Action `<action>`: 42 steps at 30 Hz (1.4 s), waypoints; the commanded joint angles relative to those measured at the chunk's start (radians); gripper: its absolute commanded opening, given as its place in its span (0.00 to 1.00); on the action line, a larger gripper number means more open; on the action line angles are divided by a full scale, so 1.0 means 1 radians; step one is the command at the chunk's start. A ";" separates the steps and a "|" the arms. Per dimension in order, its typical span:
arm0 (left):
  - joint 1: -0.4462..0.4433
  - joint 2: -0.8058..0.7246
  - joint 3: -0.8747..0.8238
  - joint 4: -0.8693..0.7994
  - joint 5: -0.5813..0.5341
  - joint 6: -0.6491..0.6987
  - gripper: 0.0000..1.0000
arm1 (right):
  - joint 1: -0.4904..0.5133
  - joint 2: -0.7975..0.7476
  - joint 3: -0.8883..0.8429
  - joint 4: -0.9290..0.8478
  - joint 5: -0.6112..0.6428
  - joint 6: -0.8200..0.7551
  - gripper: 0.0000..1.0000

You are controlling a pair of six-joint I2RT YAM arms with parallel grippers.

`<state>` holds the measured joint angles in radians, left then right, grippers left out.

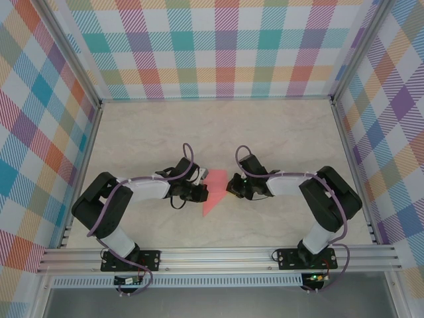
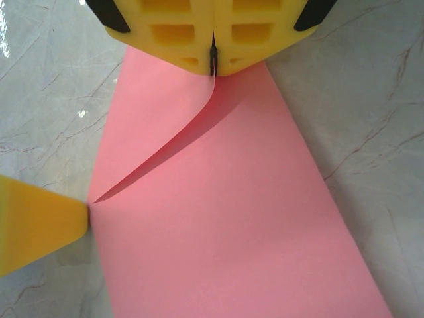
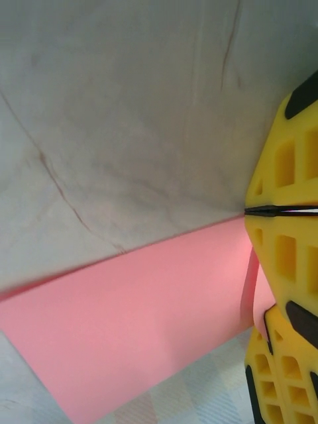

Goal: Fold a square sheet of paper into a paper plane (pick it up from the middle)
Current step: Third fold the triangle at the center of the table.

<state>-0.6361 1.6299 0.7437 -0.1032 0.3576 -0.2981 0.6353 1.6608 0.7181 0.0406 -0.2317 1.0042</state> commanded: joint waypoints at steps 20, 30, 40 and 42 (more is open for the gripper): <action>0.008 0.045 0.003 -0.112 -0.004 0.012 0.05 | 0.089 0.092 0.064 0.112 -0.068 0.002 0.11; 0.007 -0.095 0.037 -0.166 -0.075 -0.051 0.30 | 0.089 0.108 0.011 0.051 0.006 -0.013 0.10; 0.006 -0.300 0.057 -0.238 -0.040 -0.190 0.29 | 0.089 0.092 0.026 0.040 0.012 0.010 0.11; 0.000 -0.296 0.037 -0.184 0.059 -0.234 0.26 | 0.089 0.089 0.026 0.052 0.012 0.021 0.12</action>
<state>-0.6361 1.3380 0.8013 -0.3264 0.2863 -0.4549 0.7231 1.7569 0.7643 0.1635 -0.2722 1.0088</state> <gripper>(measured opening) 0.265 0.118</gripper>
